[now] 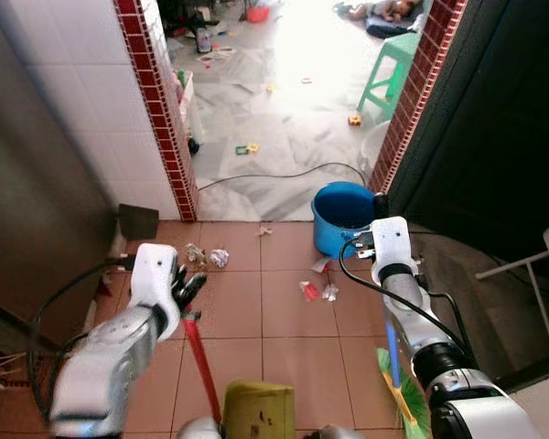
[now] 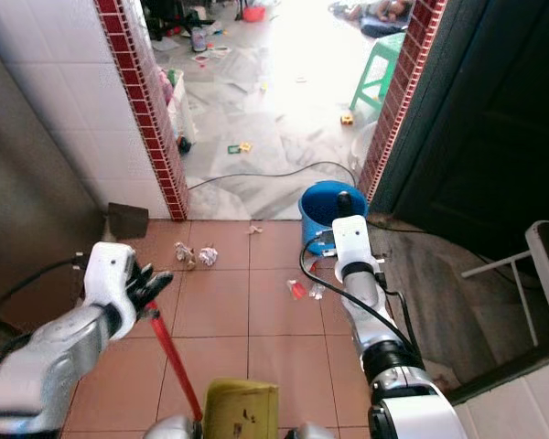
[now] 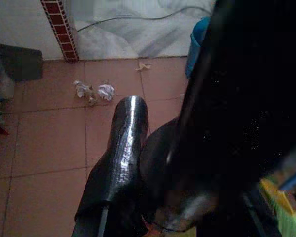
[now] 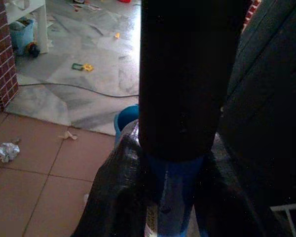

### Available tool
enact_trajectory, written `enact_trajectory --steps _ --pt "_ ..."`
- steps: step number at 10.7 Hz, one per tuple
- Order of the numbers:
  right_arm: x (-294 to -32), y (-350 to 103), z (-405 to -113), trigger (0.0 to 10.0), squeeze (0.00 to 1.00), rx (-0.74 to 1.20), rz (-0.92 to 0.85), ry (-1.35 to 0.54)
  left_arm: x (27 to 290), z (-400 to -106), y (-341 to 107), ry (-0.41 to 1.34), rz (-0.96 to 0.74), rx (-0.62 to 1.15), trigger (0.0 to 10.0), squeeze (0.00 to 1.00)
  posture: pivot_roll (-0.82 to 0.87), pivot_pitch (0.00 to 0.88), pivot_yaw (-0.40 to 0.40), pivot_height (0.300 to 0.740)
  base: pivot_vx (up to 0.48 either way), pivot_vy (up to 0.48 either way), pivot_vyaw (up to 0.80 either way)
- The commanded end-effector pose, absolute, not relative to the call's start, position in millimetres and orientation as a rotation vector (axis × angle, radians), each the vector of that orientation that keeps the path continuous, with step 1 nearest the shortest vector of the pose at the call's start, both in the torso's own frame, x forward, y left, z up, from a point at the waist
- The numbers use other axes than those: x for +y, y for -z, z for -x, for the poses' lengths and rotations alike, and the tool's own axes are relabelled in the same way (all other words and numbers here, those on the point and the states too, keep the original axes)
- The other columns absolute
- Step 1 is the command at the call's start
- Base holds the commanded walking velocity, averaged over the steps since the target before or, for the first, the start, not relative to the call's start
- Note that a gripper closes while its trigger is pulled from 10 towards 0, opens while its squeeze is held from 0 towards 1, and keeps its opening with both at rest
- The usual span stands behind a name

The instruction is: Sweep floor

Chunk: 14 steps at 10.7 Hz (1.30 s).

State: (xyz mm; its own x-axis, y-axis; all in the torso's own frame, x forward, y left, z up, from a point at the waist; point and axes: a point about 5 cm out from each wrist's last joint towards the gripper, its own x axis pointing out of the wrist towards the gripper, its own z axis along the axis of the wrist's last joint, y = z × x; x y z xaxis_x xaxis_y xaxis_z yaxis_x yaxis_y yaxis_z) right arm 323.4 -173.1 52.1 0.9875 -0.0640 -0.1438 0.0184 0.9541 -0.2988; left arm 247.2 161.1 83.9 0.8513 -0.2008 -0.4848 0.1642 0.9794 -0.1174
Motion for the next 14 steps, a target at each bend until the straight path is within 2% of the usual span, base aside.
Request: enact_trajectory --steps 1,4,5,6,8,9,11,14 --pt "-170.7 -58.6 -327.6 10.0 0.0 0.118 0.3 0.036 163.6 -253.5 -77.8 0.159 0.112 0.492 10.0 0.0 0.01 0.0 -0.013 0.74 0.0 0.0 0.0" --pt "-170.8 -59.9 -329.0 10.0 0.0 0.11 0.283 0.047 184.3 -286.3 -82.0 -0.001 0.076 0.302 10.0 0.0 0.01 0.0 -0.019 0.74 0.0 0.0 0.0" --pt "-171.4 -59.7 -329.6 10.0 0.0 0.111 0.27 0.055 193.4 -302.4 -88.5 -0.098 0.07 0.155 10.0 0.0 0.0 0.0 -0.018 0.74 0.0 0.0 0.0" --pt "-171.2 -61.6 -331.0 10.0 0.0 0.104 0.26 0.061 195.5 -309.2 -92.7 -0.155 0.053 0.072 10.0 0.0 -0.01 0.0 -0.016 0.74 0.0 0.0 0.0" --pt "-170.3 -63.6 -331.3 10.0 0.0 0.089 0.26 0.057 186.7 -311.8 -86.2 -0.152 0.011 0.028 10.0 0.0 -0.02 0.0 -0.011 0.74 0.0 0.0 0.0" --pt "-171.2 -63.0 -330.5 10.0 0.0 0.087 0.261 0.057 183.9 -309.4 -78.8 -0.136 -0.004 0.031 10.0 0.0 -0.02 0.0 -0.007 0.74 0.0 0.0 0.0" --pt "-170.3 -60.1 -326.4 10.0 0.0 0.078 0.251 0.059 173.6 -296.4 -47.0 -0.074 0.033 0.158 10.0 0.0 -0.02 0.0 -0.006 0.74 0.0 0.0 0.0" --pt "-168.2 -55.0 -320.4 10.0 0.0 0.079 0.24 0.053 174.6 -286.8 -22.8 -0.06 0.024 0.314 10.0 0.0 -0.02 0.0 0.002 0.74 0.0 0.0 0.0"
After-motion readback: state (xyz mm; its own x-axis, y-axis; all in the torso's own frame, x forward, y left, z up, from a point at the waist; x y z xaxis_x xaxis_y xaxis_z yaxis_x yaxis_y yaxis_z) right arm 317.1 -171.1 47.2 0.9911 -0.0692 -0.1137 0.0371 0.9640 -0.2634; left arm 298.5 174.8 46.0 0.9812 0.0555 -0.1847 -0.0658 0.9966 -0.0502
